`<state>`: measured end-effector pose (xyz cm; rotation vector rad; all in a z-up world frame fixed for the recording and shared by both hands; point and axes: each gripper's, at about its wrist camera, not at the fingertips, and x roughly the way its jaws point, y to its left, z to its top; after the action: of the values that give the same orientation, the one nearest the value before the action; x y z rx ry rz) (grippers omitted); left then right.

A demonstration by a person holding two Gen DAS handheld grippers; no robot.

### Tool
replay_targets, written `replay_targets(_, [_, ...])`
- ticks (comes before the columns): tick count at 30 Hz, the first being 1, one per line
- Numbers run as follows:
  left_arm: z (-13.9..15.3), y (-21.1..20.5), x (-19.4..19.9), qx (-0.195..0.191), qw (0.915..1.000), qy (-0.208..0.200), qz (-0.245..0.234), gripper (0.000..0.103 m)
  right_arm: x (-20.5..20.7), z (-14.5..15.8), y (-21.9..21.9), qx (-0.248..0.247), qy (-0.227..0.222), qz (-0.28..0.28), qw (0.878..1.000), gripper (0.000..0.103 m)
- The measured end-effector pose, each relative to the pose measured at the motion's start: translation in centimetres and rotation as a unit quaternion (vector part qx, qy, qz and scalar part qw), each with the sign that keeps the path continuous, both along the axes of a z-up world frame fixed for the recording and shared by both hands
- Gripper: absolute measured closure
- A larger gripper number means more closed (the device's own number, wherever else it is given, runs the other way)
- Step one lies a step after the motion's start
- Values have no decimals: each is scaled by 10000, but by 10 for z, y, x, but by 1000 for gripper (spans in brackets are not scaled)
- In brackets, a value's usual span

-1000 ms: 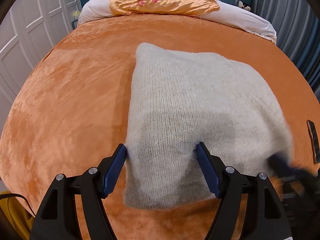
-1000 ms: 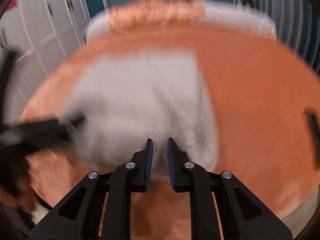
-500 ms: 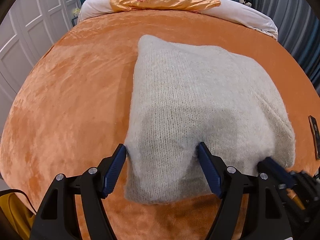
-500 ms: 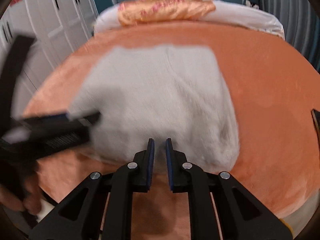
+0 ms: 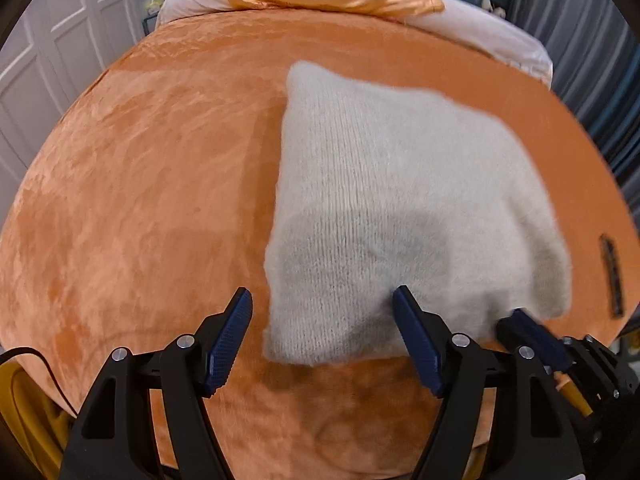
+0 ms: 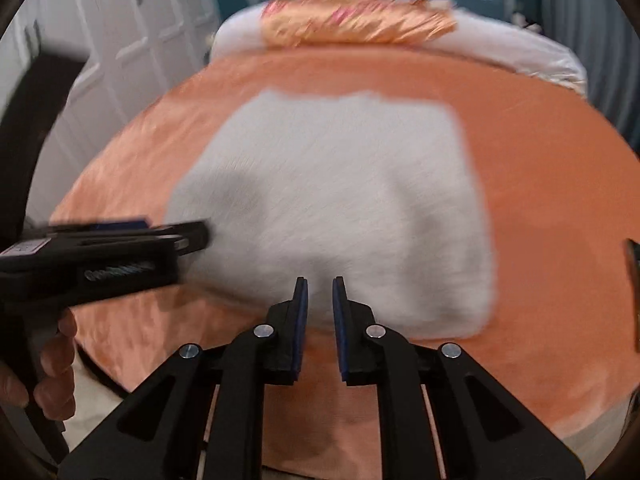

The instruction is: Fold small clothes

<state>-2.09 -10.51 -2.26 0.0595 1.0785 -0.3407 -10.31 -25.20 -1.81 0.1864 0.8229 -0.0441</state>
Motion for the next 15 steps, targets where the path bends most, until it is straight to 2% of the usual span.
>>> replay_targets(1, [5, 1, 2, -119, 9999, -14, 22, 33, -10, 6, -7, 55, -102, -131, 9998, 81])
replay_targets(3, [18, 0, 9, -384, 9992, -55, 73, 33, -16, 21, -37, 292, -396, -583, 9971, 75])
replay_targets(6, [29, -8, 25, -582, 9981, -166, 128, 33, -13, 22, -73, 403, -463, -1031, 9928, 70])
replay_targets(8, [31, -15, 33, -635, 9976, -246, 137, 33, -4, 13, -85, 362, -363, -1089, 9927, 69])
replay_targets(13, [16, -27, 48, -419, 9988, -160, 196, 33, 22, -18, -88, 629, -63, -902, 9939, 64])
replay_targets(14, [11, -28, 50, -367, 9990, -114, 210, 33, 27, -21, -88, 647, -18, -768, 9949, 69])
replay_targets(15, [9, -29, 49, -335, 9992, -88, 219, 33, 30, -21, -85, 573, -27, -678, 9960, 88])
